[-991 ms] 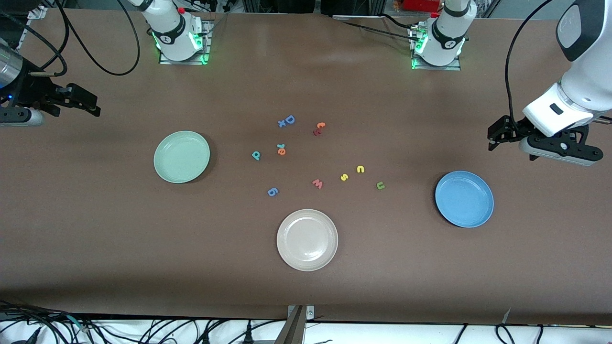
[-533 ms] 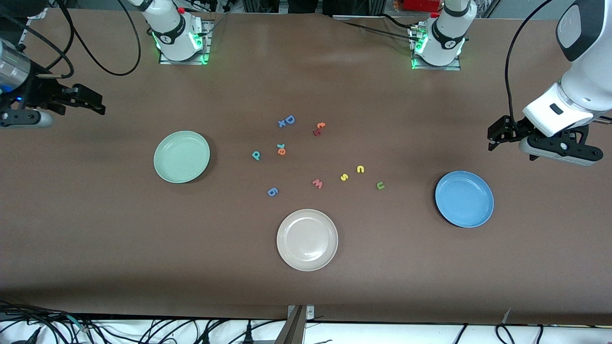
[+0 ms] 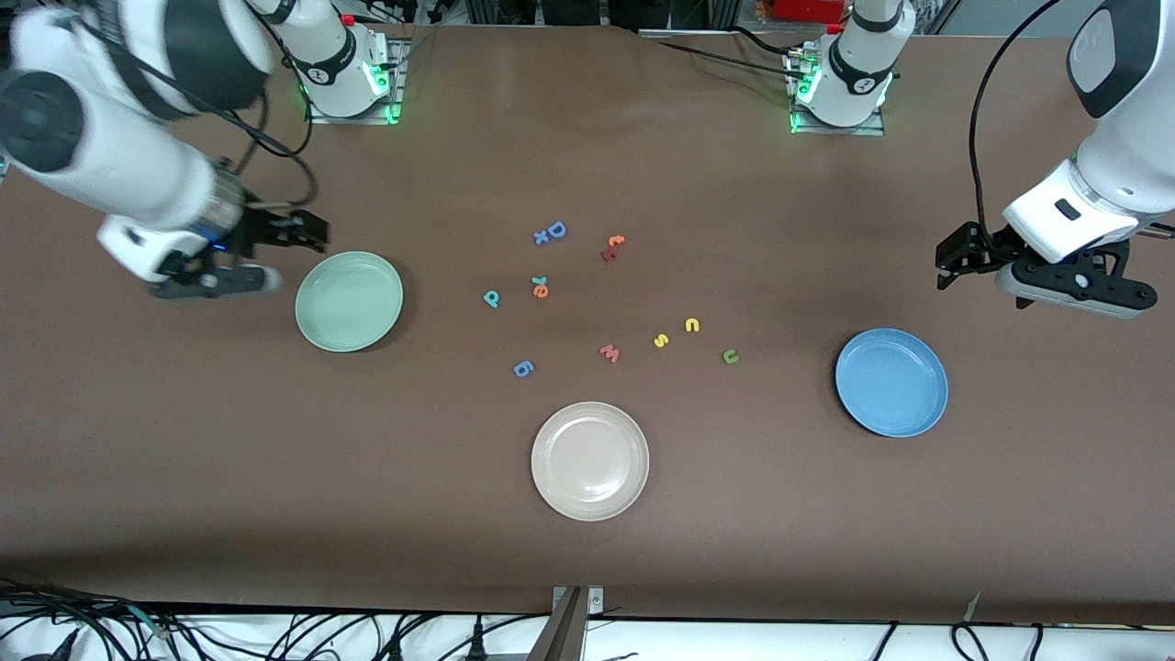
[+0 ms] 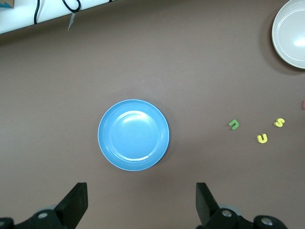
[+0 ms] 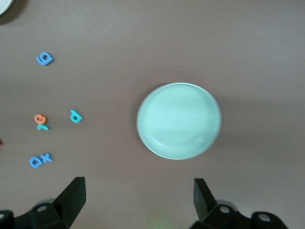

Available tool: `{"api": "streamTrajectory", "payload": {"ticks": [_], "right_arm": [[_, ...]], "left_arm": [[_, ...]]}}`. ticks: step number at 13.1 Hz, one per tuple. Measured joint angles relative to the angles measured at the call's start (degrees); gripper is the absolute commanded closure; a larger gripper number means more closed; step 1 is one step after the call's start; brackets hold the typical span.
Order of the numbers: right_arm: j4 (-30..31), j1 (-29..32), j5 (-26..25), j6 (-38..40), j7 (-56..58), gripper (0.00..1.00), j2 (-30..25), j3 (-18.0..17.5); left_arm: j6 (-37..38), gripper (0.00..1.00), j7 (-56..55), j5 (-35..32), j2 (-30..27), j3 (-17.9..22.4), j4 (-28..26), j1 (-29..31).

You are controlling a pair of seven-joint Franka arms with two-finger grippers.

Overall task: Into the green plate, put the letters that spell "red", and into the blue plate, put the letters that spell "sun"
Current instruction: 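Move both grippers down to the teal and green letters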

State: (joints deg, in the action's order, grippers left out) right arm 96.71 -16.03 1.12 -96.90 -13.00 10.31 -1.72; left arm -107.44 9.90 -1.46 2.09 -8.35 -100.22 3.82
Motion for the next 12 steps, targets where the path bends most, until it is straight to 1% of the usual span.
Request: {"api": "streamTrajectory", "payload": {"ticks": [2,4,6,8,10,12], "right_arm": [[1.34,-3.79,-0.06,-5.41,-5.84,0.00,3.62,-0.07],[5.72,-7.09,-0.99,-14.64,-10.72,0.00,6.56,-0.09],[10.58,-9.16,-2.20,-22.19,-14.78,0.00,9.16,-0.07],[13.92,-11.04,-2.48,-28.60,-19.17,0.00,11.57,-0.07],[15.18,-12.80,-2.54,-33.93,-24.59,0.01,14.91,-0.06],[15.23,-15.14,-2.56,-38.87,-31.56,0.01,18.74,-0.05]], "left_arm": [[0.09,0.00,0.00,0.00,0.21,-0.02,-0.08,0.00],[0.05,0.00,-0.26,0.32,1.93,-0.15,-0.30,-0.22],[-0.15,0.00,-1.48,0.89,5.08,-0.38,-0.37,-1.83],[-0.62,0.00,-2.14,1.01,9.30,-0.61,-0.47,-3.97],[-5.32,0.00,-3.50,1.04,14.37,-0.67,-0.57,-6.60],[-10.69,0.00,-8.01,1.69,18.82,-0.68,-0.56,-8.88]]}}
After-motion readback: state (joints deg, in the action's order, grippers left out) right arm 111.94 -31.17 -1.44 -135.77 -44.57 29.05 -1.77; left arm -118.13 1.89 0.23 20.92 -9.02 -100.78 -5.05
